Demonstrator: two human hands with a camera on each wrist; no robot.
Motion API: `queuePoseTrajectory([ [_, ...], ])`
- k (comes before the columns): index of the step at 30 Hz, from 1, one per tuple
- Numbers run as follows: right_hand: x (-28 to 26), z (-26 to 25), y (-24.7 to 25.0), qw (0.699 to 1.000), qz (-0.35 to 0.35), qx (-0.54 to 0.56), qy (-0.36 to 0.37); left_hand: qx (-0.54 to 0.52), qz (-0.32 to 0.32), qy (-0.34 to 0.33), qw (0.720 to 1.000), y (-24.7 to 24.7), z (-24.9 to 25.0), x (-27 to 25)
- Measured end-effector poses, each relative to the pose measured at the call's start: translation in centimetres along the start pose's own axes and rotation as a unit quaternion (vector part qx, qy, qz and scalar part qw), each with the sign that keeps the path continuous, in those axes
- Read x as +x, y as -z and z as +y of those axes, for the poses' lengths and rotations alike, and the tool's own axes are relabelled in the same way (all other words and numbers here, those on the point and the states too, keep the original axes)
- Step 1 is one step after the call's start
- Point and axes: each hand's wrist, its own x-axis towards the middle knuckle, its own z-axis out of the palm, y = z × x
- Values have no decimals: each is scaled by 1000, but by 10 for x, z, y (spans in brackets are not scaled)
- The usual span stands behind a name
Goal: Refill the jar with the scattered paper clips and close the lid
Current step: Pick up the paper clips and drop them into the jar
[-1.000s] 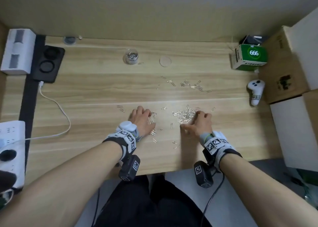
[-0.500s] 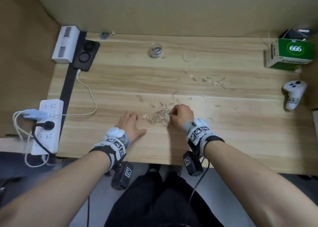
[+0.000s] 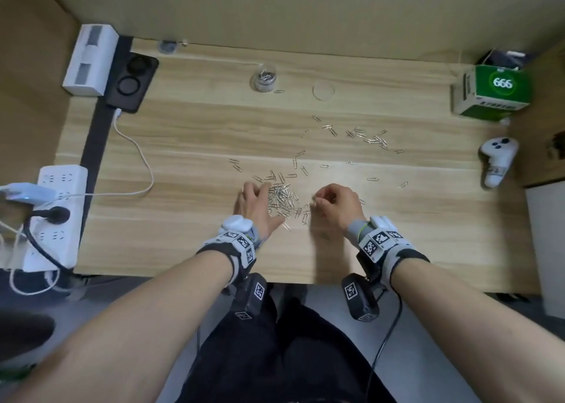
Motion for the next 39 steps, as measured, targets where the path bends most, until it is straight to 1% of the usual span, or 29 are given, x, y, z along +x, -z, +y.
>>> queuePoseTrajectory([
  [4, -4, 17, 12, 999, 20, -22, -12, 11, -14, -32, 999, -1, 11, 15],
  [8, -12, 22, 14, 997, -1, -78, -23, -17, -34, -43, 998, 2, 12, 22],
  [11, -18, 18, 3, 996, -5, -93, -10, -54, -42, -64, 996, 1, 10, 21],
  [13, -18, 12, -6, 994, -12, -106, 15, -63, -44, -74, 994, 0, 8, 21],
  [16, -14, 2, -18, 991, -23, -117, 53, -68, -60, -61, 994, 4, 3, 25],
  [19, -4, -11, -25, 992, -40, -93, 71, -51, -73, -47, 995, 11, -6, 29],
  [23, 16, -28, -31, 989, -54, -105, 89, -73, -40, -17, 996, 25, -22, 29],
  [26, 25, -44, -42, 984, -73, -128, 102, -77, -27, 0, 997, 39, -33, 29],
  [28, 29, -52, -48, 981, -74, -142, 105, -79, -18, 7, 997, 47, -38, 33],
  [31, 34, -68, -55, 983, -79, -143, 87, -96, -13, 14, 995, 63, -48, 42],
  [33, 40, -75, -52, 986, -75, -140, 56, -106, -13, 10, 994, 71, -50, 51],
  [35, 48, -83, -43, 990, -63, -118, 36, -118, -8, 6, 993, 80, -49, 64],
  [39, 66, -113, -14, 997, -35, -70, 8, -137, 1, -6, 991, 107, -40, 94],
])
